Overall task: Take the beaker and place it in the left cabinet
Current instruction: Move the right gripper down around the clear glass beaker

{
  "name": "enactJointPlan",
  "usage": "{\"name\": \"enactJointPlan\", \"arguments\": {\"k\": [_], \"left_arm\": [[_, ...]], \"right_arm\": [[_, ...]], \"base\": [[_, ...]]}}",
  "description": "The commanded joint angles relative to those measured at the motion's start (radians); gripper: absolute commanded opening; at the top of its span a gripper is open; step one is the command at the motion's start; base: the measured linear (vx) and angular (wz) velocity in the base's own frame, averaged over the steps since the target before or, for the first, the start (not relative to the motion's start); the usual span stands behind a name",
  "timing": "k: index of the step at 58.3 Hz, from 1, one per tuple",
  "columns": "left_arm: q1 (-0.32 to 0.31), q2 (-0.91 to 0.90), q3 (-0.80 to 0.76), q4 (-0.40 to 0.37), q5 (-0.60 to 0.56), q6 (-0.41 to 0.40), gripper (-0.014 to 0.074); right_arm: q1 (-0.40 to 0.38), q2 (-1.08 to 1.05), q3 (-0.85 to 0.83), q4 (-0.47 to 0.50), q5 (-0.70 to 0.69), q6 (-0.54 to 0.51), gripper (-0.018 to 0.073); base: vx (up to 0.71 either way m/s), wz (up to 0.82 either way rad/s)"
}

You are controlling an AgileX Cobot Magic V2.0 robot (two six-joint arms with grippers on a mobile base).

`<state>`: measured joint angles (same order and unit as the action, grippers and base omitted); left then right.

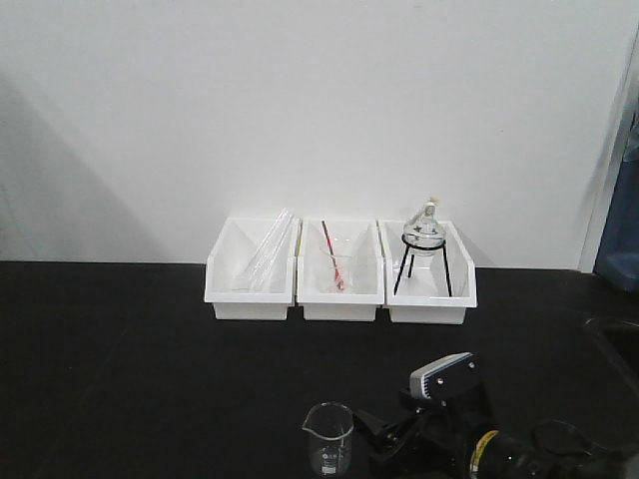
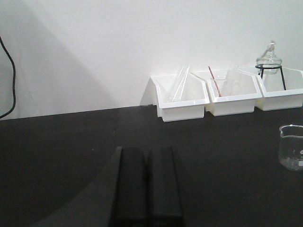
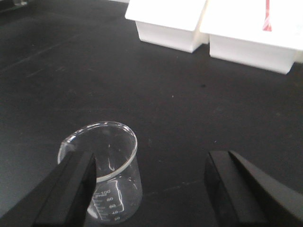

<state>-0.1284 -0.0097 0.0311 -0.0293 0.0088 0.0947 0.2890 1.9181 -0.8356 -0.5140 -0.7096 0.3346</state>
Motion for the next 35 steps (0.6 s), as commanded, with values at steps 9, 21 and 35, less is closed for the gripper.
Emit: {"name": "enactJointPlan", "arguments": {"k": [9,21,35], "left_arm": [[-0.002,-0.019,0.016,-0.007,-0.084,-0.003,0.0001],[-0.002,-0.019,0.016,-0.007,-0.084,-0.003,0.0001],[-0.002,-0.019,0.016,-0.007,-0.084,-0.003,0.0001]], "right_arm": [[0.044,0.005,-0.046,0.031,-0.067,-0.042,0.0548],[0.065,0.011,-0.046,-0.016,-0.113,-0.042,0.0548],[0.074,0.062,-0.059,0.073,-0.117,-0.049,0.0548]], "base": [[0.0,0.0],[0.0,0.0],[0.0,0.0]]}}
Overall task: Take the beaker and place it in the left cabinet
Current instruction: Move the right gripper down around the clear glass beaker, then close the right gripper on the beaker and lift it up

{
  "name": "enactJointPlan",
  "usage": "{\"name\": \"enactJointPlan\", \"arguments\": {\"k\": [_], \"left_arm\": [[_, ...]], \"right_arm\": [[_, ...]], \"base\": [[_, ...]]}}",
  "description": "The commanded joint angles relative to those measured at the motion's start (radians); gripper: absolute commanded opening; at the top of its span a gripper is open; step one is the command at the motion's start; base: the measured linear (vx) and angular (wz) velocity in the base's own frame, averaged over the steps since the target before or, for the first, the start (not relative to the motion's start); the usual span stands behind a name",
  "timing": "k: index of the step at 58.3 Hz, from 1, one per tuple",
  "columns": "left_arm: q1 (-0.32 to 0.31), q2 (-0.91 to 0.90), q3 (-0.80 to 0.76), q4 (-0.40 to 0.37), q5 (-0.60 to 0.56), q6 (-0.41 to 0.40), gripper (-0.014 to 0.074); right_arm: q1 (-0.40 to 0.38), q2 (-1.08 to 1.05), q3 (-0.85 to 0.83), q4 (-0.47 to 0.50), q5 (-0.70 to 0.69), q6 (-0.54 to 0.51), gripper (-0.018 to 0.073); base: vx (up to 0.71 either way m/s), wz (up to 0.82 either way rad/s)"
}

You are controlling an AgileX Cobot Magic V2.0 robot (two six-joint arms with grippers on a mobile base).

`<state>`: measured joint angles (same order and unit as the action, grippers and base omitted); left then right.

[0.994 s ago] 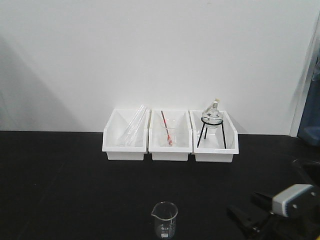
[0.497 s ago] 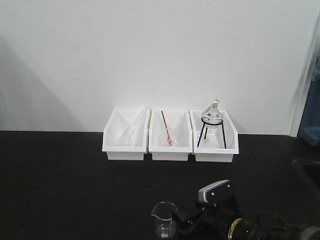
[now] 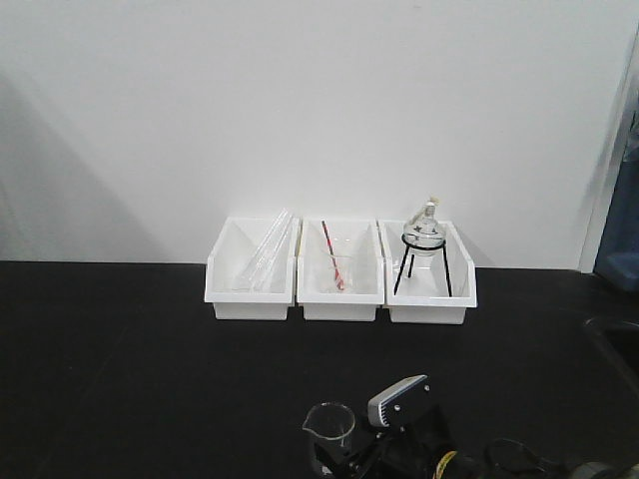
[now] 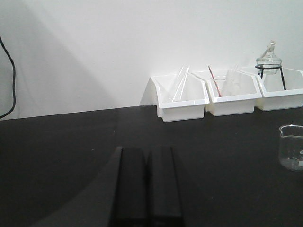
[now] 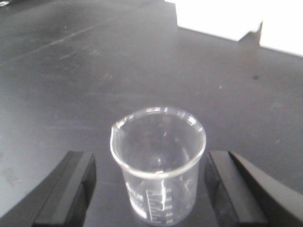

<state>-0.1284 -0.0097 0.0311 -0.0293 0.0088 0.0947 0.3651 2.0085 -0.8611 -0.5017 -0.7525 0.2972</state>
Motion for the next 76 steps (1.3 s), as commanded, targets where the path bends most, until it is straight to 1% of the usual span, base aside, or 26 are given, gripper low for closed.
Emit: {"name": "enactJointPlan", "arguments": {"k": [1,9,21,26,37,45,50,55,66,76], "left_arm": [[-0.002,-0.019,0.016,-0.007,-0.084,-0.003,0.0001],[-0.002,-0.019,0.016,-0.007,-0.084,-0.003,0.0001],[-0.002,-0.019,0.016,-0.007,-0.084,-0.003,0.0001],[-0.002,-0.019,0.016,-0.007,-0.084,-0.003,0.0001],[-0.002,-0.019,0.016,-0.007,-0.084,-0.003,0.0001],[-0.002,-0.019,0.016,-0.007,-0.084,-0.003,0.0001],[-0.002,-0.019,0.016,-0.007,-0.084,-0.003,0.0001],[-0.002,-0.019,0.016,-0.007,-0.084,-0.003,0.0001],[-0.002,-0.019,0.016,-0.007,-0.084,-0.003,0.0001],[-0.002,-0.019,0.016,-0.007,-0.084,-0.003,0.0001]], "right_arm": [[-0.002,-0.025,-0.038,0.063,-0.074,-0.011,0.0548],[-0.002,0.004,-0.08,0.054,-0.068,-0.002,0.0561],[-0.002,0.037,-0.12,0.051,-0.047,0.008,0.0619],[-0.002,0.051,-0.13,0.05,-0.048,0.008,0.0629],[-0.002,0.095,-0.165,0.05,-0.067,0.009,0.0627],[-0.002,0.134,-0.221,0.051,-0.077,0.009,0.0623],[-0.002,0.152,-0.244,0.049,-0.077,0.026,0.062],[-0.002,0.17,-0.26,0.048,-0.081,0.064,0.0618],[0.01,0.207,-0.298,0.05,-0.124,0.072,0.0599],[0.031,0.227,-0.32,0.051,-0.128,0.071,0.0566]], "base": [[0.0,0.0],[0.0,0.0],[0.0,0.0],[0.0,0.0],[0.0,0.0],[0.0,0.0],[0.0,0.0],[0.0,0.0],[0.0,0.0],[0.0,0.0]]}}
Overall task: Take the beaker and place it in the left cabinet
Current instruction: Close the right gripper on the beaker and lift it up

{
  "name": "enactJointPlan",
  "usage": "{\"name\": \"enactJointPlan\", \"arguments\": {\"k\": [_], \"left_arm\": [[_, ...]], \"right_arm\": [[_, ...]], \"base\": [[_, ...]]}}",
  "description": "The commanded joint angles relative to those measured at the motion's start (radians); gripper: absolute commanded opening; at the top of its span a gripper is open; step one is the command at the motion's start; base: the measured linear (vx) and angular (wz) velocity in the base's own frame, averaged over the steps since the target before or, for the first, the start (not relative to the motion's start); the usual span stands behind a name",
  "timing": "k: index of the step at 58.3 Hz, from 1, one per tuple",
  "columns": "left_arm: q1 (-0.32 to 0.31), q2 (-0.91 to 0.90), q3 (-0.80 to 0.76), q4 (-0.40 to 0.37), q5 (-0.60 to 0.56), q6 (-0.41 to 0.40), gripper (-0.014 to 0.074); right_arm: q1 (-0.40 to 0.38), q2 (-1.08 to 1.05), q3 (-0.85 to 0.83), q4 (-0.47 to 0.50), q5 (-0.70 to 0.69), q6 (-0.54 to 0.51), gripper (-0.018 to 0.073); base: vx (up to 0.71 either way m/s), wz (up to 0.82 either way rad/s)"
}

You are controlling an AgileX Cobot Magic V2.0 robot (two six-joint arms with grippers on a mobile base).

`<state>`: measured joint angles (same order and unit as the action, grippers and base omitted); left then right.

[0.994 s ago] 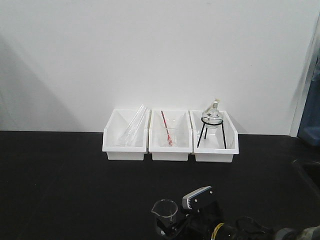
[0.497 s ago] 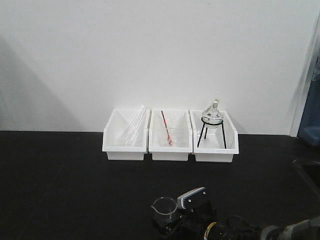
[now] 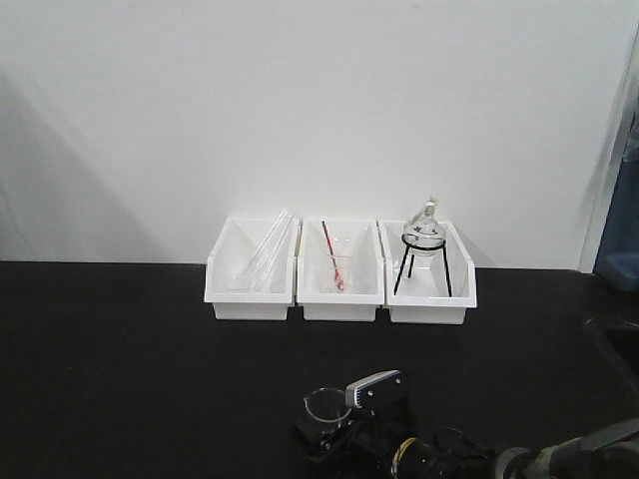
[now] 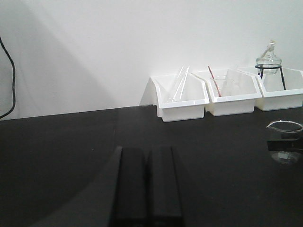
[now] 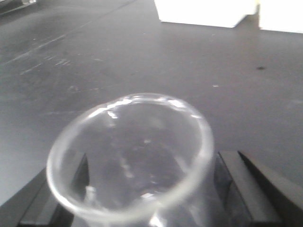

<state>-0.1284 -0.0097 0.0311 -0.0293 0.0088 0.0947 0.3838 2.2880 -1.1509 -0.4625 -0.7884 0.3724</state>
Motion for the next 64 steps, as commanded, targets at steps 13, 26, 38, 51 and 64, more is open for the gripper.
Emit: {"name": "enactJointPlan", "arguments": {"k": [13,26,38,51,64], "left_arm": [[-0.002,-0.019,0.016,-0.007,-0.084,-0.003,0.0001],[-0.002,-0.019,0.016,-0.007,-0.084,-0.003,0.0001],[-0.002,-0.019,0.016,-0.007,-0.084,-0.003,0.0001],[-0.002,-0.019,0.016,-0.007,-0.084,-0.003,0.0001],[-0.002,-0.019,0.016,-0.007,-0.084,-0.003,0.0001]], "right_arm": [[0.017,-0.05,-0.03,0.016,-0.098,-0.011,0.0494],[0.017,-0.059,-0.03,-0.022,-0.102,0.02,0.03],[0.017,-0.125,-0.025,-0.113,-0.07,0.118,0.0155],[0.016,-0.261,-0.024,-0.145,0.008,0.233,0.0133],[0.014,-0.45,0.044,-0.157,0.146,0.201,0.0133]], "base": [[0.0,0.0],[0.0,0.0],[0.0,0.0],[0.0,0.0],[0.0,0.0]]}}
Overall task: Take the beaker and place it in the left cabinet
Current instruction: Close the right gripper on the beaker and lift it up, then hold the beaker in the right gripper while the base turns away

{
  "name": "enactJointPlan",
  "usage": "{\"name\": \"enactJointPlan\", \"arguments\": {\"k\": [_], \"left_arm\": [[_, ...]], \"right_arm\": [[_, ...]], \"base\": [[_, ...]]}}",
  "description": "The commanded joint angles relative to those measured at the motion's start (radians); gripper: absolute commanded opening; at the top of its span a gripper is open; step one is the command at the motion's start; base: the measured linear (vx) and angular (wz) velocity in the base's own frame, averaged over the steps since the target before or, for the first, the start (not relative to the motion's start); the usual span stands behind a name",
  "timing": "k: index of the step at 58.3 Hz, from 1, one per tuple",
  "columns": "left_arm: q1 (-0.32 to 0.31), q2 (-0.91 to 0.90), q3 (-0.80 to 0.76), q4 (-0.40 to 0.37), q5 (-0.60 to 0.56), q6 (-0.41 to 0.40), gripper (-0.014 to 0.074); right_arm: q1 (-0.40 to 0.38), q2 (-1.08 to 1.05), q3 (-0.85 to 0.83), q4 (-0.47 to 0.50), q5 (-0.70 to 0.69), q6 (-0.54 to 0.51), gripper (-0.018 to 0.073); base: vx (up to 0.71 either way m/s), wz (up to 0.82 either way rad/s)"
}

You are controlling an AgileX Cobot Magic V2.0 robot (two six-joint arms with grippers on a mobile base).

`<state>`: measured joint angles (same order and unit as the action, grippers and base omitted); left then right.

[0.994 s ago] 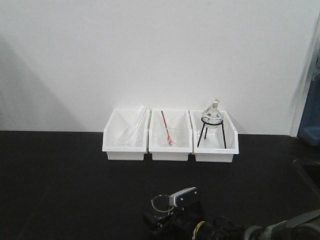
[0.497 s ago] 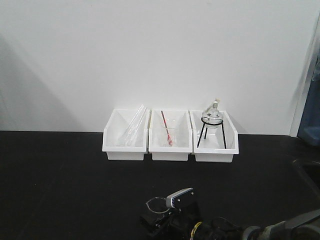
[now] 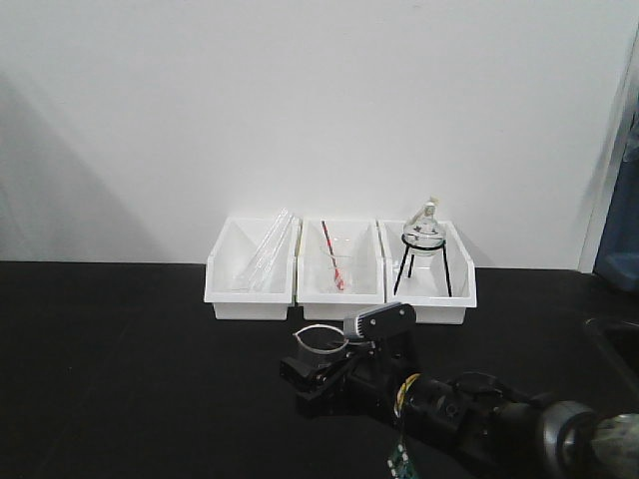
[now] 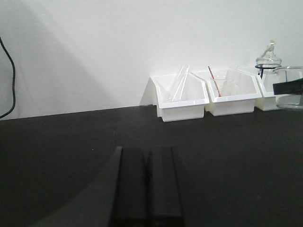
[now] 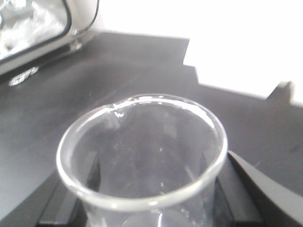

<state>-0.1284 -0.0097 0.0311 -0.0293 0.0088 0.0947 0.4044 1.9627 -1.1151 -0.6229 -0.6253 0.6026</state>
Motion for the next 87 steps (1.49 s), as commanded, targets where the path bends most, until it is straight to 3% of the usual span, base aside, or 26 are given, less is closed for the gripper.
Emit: {"name": "enactJointPlan", "arguments": {"k": [1,16,31,37,54,66,87], "left_arm": [[-0.002,-0.019,0.016,-0.007,-0.084,-0.003,0.0001],[-0.002,-0.019,0.016,-0.007,-0.084,-0.003,0.0001],[-0.002,-0.019,0.016,-0.007,-0.084,-0.003,0.0001],[-0.002,-0.019,0.016,-0.007,-0.084,-0.003,0.0001],[-0.002,-0.019,0.016,-0.007,-0.084,-0.003,0.0001],[-0.002,-0.019,0.016,-0.007,-0.084,-0.003,0.0001],[-0.002,-0.019,0.016,-0.007,-0.084,-0.003,0.0001]], "right_arm": [[-0.007,-0.147,0.016,-0.003,-0.007,-0.039,0.0133],[-0.004,-0.431,0.166,-0.026,0.017,-0.054,0.0133],[-0.004,-0.616,0.163,-0.048,0.125,0.089,0.0133],[-0.004,-0.642,0.136,-0.116,0.157,0.157,0.0133],[-0.004,-0.626,0.03,-0.436,0.229,0.436,0.0133],[-0.004,-0.605,0.032,-0.567,0.229,0.529,0.0133],[-0.004,-0.597,0.035,-0.593,0.221,0.529,0.0134]], "base": [[0.0,0.0],[0.0,0.0],[0.0,0.0],[0.0,0.0],[0.0,0.0],[0.0,0.0],[0.0,0.0]]}}
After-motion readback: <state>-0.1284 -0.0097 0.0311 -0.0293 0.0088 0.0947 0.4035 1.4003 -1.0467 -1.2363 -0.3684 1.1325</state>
